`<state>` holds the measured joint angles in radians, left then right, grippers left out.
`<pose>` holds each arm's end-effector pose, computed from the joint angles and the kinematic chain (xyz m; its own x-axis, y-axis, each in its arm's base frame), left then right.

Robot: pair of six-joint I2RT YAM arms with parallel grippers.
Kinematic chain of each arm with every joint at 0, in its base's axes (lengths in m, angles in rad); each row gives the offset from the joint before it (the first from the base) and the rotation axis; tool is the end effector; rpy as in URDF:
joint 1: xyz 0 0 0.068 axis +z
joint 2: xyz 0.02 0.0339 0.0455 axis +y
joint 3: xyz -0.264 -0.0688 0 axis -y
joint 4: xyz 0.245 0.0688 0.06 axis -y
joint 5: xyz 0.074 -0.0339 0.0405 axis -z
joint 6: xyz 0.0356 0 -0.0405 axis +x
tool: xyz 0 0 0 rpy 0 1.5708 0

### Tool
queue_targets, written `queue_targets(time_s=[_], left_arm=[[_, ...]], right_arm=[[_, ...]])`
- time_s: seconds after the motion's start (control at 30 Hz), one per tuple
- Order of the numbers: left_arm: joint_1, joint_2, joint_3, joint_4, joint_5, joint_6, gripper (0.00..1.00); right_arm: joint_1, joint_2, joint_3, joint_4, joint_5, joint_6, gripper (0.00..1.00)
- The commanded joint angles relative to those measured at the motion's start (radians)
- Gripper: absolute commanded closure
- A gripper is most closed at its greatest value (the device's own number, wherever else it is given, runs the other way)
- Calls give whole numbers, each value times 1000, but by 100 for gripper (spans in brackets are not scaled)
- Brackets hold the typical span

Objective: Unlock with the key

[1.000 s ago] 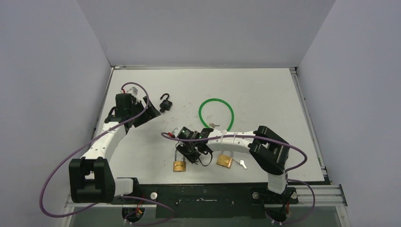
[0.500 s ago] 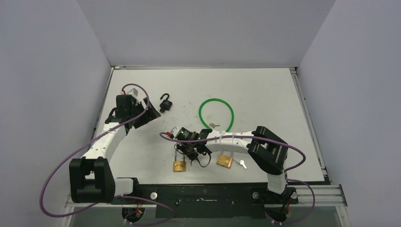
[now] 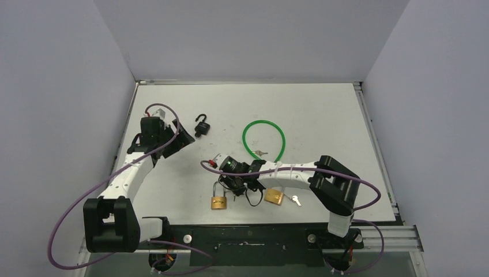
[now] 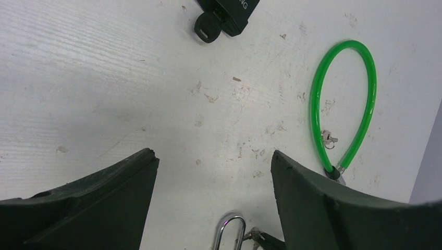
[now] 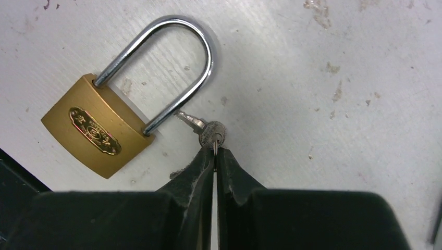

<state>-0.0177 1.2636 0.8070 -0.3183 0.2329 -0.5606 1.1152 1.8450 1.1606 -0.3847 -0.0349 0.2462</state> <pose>0.2640 -0.0129 0.2350 -0.6893 -0.5052 -0.5193 -0.2177 0.8281 -0.5167 0.1625 0.3345 0.1632 -0.5947 -0.6601 -0.4590 -0.7835 0.6037 0.1469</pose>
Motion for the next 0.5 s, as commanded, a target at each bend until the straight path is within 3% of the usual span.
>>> queue_targets(time_s=[0.0,0.47], left_arm=[[7,-58,-15,45,-46,-84,23],[-4,-124,-129,144,78,-294,23]], right_arm=[[-28,-119,-55,96,30,25,100],[-79,-260,-145,216,73,61,100]])
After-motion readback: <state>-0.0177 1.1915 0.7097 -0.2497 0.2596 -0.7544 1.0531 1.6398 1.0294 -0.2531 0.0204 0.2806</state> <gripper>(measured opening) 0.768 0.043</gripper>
